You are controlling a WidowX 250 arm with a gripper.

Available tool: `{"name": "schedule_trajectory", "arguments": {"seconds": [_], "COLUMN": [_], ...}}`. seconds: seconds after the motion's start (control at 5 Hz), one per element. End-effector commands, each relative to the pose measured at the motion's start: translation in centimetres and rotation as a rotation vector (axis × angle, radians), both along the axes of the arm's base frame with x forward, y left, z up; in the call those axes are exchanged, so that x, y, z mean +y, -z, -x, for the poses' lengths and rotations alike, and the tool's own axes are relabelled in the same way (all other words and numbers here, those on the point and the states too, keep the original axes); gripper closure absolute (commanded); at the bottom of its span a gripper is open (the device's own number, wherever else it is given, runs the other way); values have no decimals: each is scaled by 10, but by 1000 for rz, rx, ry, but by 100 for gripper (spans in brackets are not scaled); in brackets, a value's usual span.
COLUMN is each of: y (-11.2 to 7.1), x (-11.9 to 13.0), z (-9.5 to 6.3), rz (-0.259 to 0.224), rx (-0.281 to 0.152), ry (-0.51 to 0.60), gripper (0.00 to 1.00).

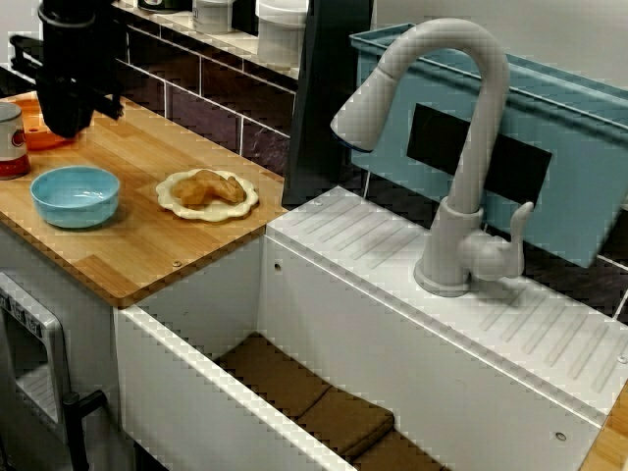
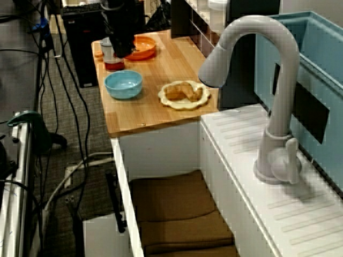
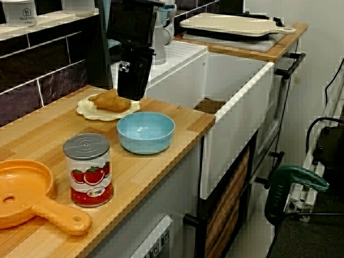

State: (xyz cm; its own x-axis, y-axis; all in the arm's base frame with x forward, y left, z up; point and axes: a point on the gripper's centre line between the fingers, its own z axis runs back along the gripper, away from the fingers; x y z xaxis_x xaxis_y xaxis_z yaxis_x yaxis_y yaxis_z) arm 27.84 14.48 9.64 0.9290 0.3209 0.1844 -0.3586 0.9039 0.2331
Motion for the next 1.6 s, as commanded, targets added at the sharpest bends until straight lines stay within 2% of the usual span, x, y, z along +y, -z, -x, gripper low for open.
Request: {"name": "schedule_trajectory", "arguments": {"seconds": [0.0, 0.2, 0.6, 0.8, 1.0, 1.2, 1.4], "y": [15, 20, 18, 19, 19, 18, 20], "x": [-4, -10, -17, -14, -11, -11, -10], "z": [-8, -5, -5, -1, -3, 1, 6], "rz": [-23, -22, -8, -5, -12, -25, -17], "rx": [-7, 8, 86, 70, 78, 75, 76], "ry": [17, 43, 93, 102, 109, 136, 133], "gripper": [0, 0, 0, 0, 0, 0, 0]}}
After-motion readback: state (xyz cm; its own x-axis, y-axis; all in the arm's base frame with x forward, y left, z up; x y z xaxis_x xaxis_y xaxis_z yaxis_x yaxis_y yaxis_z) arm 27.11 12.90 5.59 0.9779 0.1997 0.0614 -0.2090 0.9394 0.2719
